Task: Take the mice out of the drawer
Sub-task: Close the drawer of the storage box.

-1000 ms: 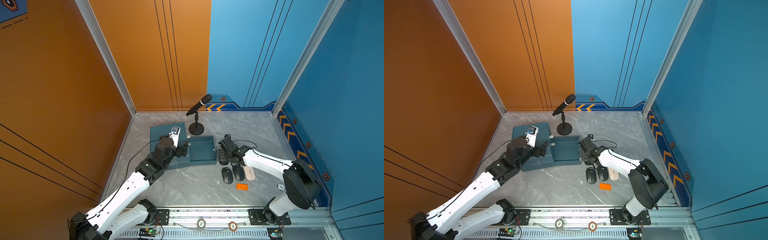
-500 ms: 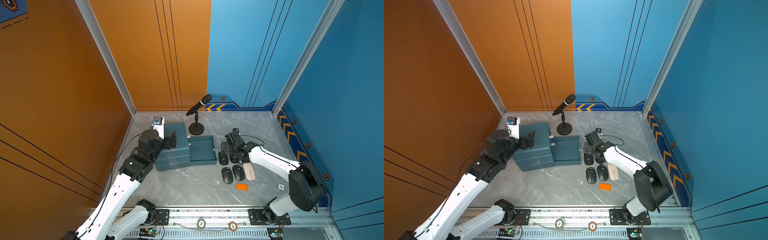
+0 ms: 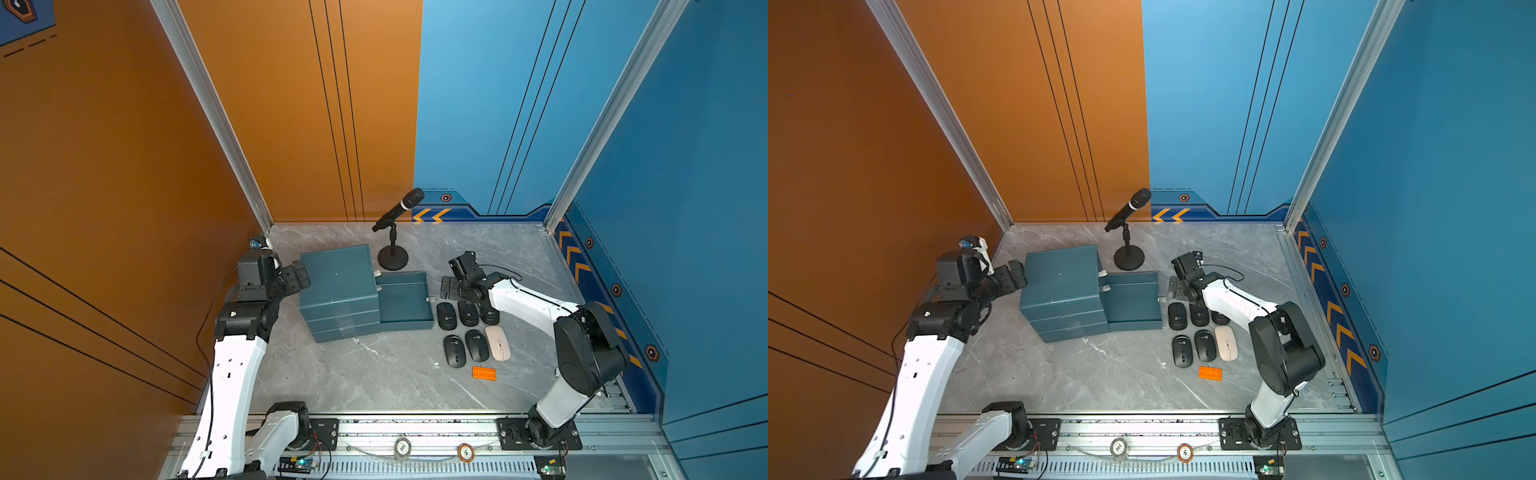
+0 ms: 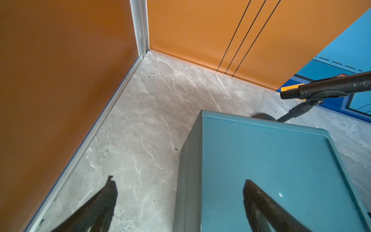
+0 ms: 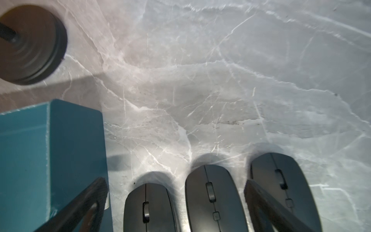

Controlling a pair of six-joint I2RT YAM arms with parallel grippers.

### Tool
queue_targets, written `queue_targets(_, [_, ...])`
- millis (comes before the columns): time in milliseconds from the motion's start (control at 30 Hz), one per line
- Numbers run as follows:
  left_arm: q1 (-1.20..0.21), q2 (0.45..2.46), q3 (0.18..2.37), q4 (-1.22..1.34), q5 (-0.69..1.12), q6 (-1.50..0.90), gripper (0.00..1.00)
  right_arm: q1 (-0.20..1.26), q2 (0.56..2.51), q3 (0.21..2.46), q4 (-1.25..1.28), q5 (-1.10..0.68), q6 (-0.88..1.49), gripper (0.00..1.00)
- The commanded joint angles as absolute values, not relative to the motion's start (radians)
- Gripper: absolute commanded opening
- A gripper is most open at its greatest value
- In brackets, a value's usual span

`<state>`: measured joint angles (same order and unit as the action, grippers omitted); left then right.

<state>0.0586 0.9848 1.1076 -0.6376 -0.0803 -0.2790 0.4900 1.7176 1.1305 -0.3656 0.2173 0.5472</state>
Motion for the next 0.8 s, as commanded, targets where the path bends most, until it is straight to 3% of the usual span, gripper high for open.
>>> queue_targets(0, [0.067,0.994,1.093,-0.661,0.061,-0.299,0.98,0.492,1.763,1.177,-0.388,0.196,0.529,1.0])
queue_targets(133, [0.061,1.012,1.08,-0.63,0.179,-0.284,0.98,0.495,1.809,1.209,-0.409,0.204,0.519,1.0])
queue_targets(767, [-0.026,1.047,1.037,-0.545,0.287,-0.222,0.98,0.602,1.924,1.343,-0.44,0.146,0.442,1.0])
